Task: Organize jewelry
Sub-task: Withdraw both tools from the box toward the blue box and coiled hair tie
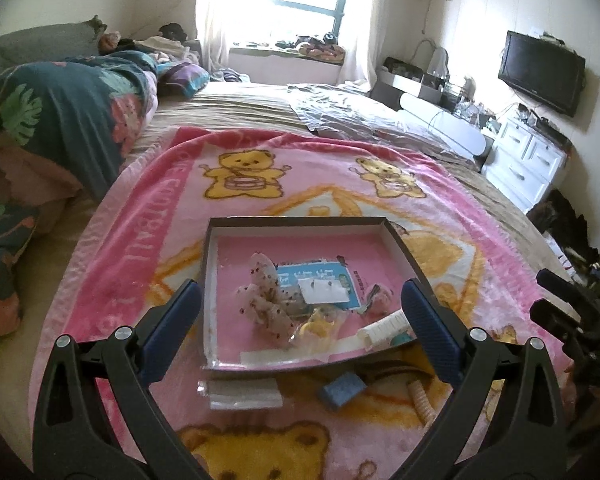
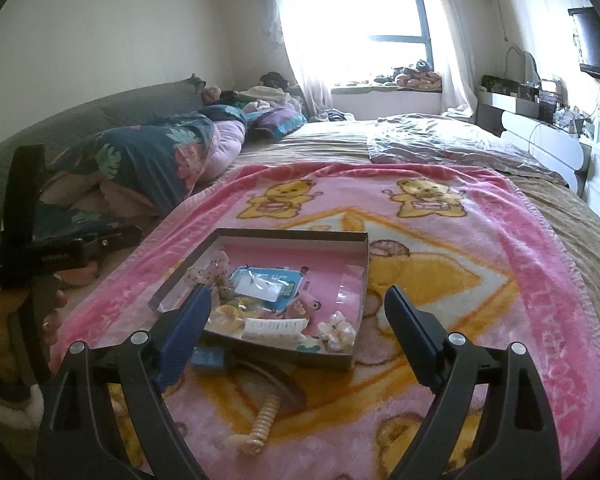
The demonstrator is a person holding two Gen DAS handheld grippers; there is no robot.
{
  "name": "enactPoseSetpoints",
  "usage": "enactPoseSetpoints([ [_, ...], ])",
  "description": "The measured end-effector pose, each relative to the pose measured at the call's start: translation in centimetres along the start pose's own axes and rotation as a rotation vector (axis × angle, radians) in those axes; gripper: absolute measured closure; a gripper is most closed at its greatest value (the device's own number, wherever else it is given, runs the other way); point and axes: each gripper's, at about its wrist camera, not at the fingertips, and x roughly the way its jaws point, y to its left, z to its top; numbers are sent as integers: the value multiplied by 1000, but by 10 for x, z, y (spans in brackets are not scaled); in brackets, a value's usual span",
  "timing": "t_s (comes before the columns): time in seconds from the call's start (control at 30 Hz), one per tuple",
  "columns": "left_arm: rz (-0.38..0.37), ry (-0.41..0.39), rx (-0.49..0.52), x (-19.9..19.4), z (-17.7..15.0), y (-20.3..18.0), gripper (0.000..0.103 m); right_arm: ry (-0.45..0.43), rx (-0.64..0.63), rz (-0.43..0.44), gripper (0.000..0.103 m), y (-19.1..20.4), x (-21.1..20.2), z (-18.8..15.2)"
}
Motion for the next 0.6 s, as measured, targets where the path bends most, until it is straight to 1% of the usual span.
enactPoseSetpoints([
  [0.2, 18, -9, -5, -16, -14, 4, 9, 2, -26, 4, 16, 11, -13, -6],
  [0.33, 27, 3, -7, -22, -25, 6, 9, 2, -27, 16, 16, 17, -20, -10],
  [0.4, 29, 12, -10, -24, -29, 7, 9, 9, -25, 34, 16, 20, -23, -13],
  [0.6, 34, 36, 8, -28, -45, 4, 9, 32, -52, 43, 16, 34, -27, -24],
])
